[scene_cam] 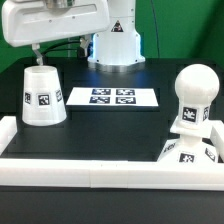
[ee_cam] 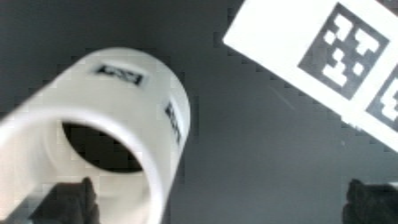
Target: Assemble lamp
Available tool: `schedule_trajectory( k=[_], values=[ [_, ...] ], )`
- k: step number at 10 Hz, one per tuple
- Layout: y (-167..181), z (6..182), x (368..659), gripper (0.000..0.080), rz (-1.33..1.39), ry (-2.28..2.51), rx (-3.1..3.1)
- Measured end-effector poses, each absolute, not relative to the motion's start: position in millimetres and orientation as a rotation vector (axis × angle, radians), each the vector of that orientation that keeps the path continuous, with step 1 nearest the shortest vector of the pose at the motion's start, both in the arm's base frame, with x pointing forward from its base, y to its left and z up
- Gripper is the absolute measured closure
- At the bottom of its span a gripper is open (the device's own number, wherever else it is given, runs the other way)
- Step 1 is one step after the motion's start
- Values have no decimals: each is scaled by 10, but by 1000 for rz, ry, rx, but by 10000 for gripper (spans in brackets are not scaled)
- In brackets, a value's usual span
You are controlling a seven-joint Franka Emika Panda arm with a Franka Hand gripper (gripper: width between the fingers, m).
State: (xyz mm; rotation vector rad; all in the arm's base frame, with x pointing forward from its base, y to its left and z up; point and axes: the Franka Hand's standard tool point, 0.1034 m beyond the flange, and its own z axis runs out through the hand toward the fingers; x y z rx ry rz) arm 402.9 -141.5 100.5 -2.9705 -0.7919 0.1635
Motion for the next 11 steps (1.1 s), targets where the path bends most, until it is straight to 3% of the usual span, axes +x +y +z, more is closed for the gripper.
schedule_trajectory(
  k=[5,7,8,9,10,11],
  values=[
    [-1347,770,4046,101,211,-824,-2956],
    [-1356,775,4092,111,215,-828,-2955],
    [-1360,786,4112,279,210,-829,-2958],
    [-1359,780,4106,279,212,-829,-2957],
    [-1359,780,4106,483,212,-829,-2957],
    [-1359,780,4106,619,212,-829,-2957]
  ],
)
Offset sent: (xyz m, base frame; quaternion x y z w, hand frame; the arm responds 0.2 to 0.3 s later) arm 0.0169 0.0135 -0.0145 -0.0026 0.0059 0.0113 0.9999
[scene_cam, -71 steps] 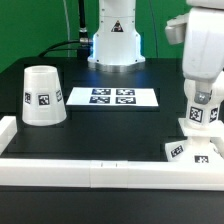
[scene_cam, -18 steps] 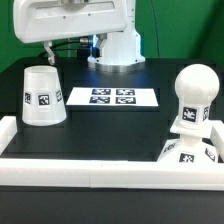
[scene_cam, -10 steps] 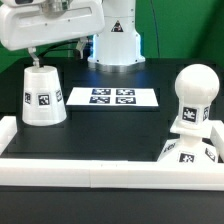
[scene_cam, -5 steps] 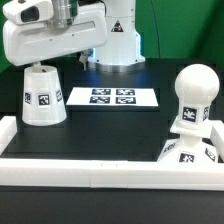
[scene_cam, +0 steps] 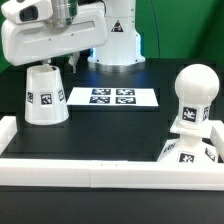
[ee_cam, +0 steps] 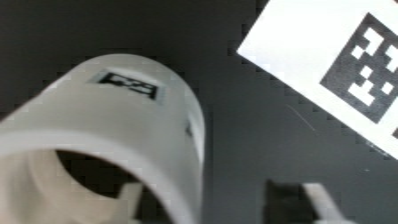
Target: Assemble lamp
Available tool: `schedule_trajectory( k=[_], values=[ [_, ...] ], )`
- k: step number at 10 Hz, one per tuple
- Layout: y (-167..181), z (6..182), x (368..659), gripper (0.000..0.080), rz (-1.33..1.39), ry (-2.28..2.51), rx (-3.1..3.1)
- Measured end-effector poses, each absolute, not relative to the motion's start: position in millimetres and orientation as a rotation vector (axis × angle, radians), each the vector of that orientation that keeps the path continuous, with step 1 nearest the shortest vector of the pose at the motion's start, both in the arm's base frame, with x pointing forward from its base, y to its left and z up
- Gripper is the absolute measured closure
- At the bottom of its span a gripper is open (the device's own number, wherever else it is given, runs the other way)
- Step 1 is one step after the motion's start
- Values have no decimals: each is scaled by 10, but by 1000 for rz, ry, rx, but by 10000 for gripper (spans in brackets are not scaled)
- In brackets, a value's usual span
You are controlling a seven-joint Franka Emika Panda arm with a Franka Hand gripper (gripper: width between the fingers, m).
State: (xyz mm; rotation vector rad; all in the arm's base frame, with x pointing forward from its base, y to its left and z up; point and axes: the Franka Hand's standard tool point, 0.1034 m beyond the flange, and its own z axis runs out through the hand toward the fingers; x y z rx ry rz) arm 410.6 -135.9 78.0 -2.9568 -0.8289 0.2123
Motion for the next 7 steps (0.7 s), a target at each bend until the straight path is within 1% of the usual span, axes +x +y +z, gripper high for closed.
schedule_trajectory(
  k=[1,2,7],
  values=[
    [-1359,780,4105,619,212,-829,-2957],
    [-1359,784,4109,754,211,-829,-2957],
    [-1360,785,4110,754,210,-829,-2957]
  ],
)
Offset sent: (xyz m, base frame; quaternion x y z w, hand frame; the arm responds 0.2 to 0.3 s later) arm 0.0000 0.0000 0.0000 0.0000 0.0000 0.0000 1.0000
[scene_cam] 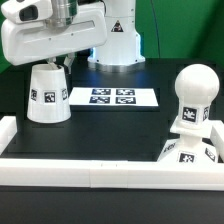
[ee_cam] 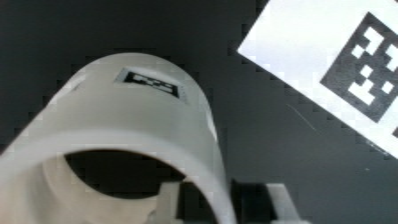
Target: Assemble lamp
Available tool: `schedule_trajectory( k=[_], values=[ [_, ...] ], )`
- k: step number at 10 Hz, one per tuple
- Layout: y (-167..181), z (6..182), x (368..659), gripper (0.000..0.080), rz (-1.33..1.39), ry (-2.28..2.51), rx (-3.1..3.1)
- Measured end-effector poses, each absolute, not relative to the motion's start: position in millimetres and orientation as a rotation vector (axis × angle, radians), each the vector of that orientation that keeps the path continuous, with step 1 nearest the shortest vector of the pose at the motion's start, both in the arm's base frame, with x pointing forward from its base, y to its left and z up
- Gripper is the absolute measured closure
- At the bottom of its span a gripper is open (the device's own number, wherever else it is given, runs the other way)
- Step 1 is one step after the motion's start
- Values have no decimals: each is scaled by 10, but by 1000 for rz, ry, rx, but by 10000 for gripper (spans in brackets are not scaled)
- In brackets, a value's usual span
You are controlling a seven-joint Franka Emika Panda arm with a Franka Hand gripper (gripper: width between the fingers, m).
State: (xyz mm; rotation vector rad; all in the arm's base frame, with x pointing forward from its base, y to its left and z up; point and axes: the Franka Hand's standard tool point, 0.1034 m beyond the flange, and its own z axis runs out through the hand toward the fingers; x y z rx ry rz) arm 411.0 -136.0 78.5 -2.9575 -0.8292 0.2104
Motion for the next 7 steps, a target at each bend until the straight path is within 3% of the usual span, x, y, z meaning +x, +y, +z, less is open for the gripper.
schedule_trajectory(
  k=[2,4,7],
  values=[
    [-1314,789,4119,754,216,-801,-2963],
    [-932,880,4234,754,255,-742,-2950],
    [-515,1359,4699,754,293,-664,-2950]
  ],
)
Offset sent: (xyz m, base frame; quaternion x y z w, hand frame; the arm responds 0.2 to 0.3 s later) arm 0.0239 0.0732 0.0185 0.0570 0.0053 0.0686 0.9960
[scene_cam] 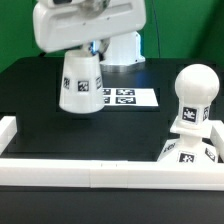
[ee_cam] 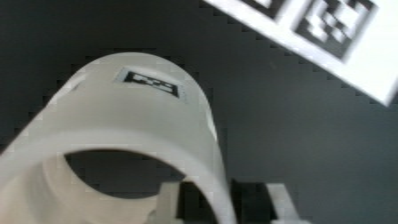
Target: Assemble lamp
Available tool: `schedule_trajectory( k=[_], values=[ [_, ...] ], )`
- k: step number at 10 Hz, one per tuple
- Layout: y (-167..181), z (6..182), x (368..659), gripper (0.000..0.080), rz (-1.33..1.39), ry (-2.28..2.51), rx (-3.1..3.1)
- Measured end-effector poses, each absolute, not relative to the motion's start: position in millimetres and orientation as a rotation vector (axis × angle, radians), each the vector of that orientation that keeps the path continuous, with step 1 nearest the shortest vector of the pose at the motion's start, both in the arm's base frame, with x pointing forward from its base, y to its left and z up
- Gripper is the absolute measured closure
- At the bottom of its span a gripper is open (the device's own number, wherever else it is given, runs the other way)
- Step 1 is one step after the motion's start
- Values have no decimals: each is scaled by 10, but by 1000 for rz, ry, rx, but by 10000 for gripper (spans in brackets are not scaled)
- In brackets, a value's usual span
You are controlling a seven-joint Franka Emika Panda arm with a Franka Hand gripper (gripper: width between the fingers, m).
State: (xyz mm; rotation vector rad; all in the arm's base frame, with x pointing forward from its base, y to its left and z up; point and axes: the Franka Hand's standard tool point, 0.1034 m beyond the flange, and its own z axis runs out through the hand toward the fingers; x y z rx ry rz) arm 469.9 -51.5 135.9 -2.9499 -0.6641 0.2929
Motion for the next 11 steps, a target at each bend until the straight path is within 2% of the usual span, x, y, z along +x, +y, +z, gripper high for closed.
schedule_trajectory(
  k=[2,3,8,10,11],
  values=[
    [-322,1639,5004,754,268,-602,-2978],
    [-282,1683,5059,754,258,-584,-2987],
    [-228,1657,5036,754,276,-576,-2979],
    [159,1830,5225,754,297,-545,-2951],
    [361,1994,5393,754,300,-513,-2956]
  ],
)
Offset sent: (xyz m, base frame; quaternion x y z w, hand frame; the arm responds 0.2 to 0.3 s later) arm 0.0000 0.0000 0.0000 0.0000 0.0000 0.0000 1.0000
